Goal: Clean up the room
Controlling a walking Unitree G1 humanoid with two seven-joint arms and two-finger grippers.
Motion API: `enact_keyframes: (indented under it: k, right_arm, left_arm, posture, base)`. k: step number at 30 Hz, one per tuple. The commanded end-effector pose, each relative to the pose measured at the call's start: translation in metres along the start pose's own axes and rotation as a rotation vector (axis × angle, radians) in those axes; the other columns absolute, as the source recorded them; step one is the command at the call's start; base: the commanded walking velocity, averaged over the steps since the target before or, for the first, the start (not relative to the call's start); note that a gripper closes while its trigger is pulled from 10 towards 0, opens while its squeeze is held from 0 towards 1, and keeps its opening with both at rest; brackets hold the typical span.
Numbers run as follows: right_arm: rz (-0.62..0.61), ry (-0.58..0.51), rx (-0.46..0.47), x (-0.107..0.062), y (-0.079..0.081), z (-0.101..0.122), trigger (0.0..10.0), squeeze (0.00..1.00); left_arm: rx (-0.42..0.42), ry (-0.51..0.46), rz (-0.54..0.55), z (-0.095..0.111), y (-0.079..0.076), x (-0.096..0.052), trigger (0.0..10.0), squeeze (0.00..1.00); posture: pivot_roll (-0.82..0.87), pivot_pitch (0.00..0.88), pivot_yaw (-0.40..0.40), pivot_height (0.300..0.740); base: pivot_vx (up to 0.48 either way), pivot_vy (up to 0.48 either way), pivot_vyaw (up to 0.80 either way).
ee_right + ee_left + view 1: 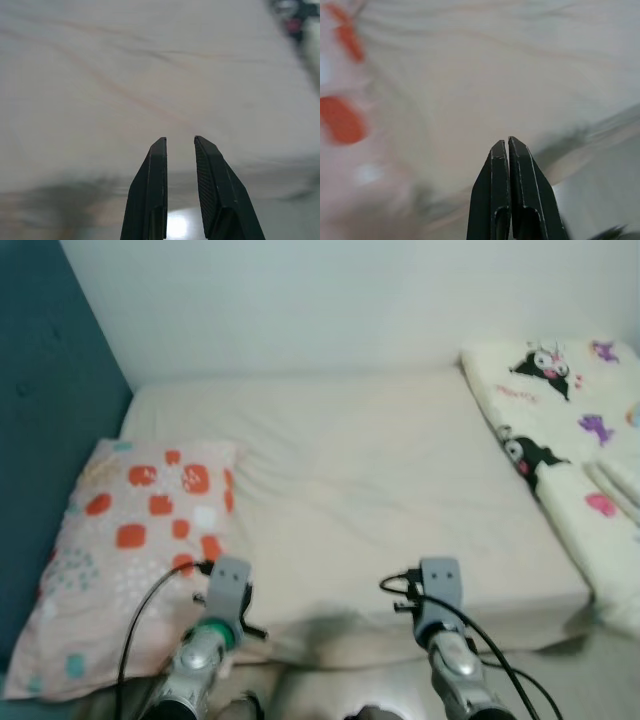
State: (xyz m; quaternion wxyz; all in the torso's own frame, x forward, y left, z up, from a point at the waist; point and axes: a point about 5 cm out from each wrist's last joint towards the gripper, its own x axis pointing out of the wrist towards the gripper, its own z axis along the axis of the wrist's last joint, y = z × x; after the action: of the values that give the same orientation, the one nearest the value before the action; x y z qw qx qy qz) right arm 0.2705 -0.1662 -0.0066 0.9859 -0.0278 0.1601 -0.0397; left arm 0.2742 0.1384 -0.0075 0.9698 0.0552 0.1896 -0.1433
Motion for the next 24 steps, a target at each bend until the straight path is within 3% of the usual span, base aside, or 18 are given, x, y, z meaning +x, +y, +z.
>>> enact_keyframes:
  k: [1,8,18,24]
  right_arm:
    - [0.002,0.035,0.014,-0.0044,0.0037,-0.0089,10.0,0.0]
    - [0.01,0.031,0.007,-0.0041,0.0055,-0.0083,10.0,0.0]
    - [0.028,0.023,-0.006,-0.0044,0.0085,-0.0076,10.0,0.0]
    - [0.011,0.024,0.032,-0.0044,0.0059,-0.0078,10.0,0.0]
  left_arm:
    - [0.009,0.037,0.008,-0.01,0.0044,-0.0053,10.0,0.0]
    - [0.019,0.032,0.0,-0.0087,0.0043,-0.0049,10.0,0.0]
    - [0.029,0.026,-0.016,-0.0069,0.0018,-0.0039,10.0,0.0]
    - [0.034,0.026,-0.022,-0.007,0.0012,-0.004,10.0,0.0]
  posture:
    - [0.01,0.103,-0.006,0.74]
    - [0.01,0.103,-0.001,0.74]
    - [0.01,0.107,0.001,0.74]
    - [0.01,0.109,0.002,0.74]
  base:
    - [0.0,-0.48,0.0]
    - [0.0,-0.48,0.0]
    - [0.0,-0.48,0.77]
    - [0.0,-0.48,0.0]
